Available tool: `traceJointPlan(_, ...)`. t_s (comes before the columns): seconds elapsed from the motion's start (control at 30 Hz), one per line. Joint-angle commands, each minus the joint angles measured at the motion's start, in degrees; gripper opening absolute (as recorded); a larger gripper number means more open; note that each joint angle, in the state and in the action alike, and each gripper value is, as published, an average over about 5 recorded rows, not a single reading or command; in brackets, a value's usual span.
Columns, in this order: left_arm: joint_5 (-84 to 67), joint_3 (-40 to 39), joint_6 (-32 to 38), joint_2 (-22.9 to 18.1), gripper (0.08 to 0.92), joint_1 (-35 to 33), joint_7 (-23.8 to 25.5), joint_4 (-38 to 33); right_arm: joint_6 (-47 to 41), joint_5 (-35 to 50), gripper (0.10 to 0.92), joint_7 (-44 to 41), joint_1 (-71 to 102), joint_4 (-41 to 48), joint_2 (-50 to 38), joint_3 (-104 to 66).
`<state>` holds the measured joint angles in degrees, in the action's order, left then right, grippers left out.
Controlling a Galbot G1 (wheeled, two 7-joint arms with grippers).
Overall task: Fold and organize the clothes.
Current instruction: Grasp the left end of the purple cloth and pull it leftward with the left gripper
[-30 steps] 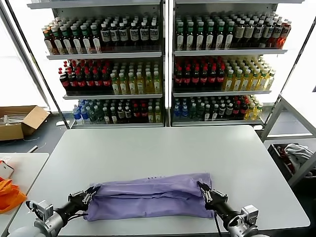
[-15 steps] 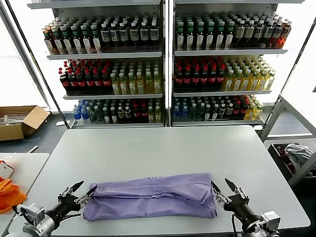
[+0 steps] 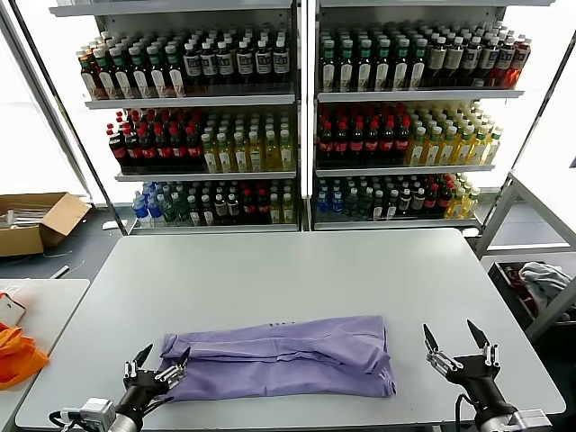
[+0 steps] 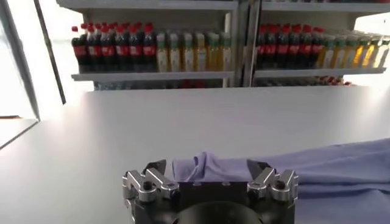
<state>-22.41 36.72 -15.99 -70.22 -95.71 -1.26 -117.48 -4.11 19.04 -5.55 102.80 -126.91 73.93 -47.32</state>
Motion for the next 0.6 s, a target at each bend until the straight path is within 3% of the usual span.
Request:
traceJointPlan(0.03,0.42,-4.45,-3.18,-4.56,0.713,1.03,-9.09,2.33,4.27,0.95,0.823,-0.22,3.26,0.27,0.71,-1.66)
traceJointPlan(0.33,0.56,-5.40,-5.14,-6.05,0.454,-0.86,-8.43,-0.15,3.78,1.82,0.823,-0.39,2.53,-0.38,0.28,-1.50)
traceJointPlan(0.6,1.98,-4.52,-2.36,-6.63,0.220,-0.62,-7.23,-0.64,3.05,1.84,0.823,-0.40,2.04,-1.11,0.34,-1.03)
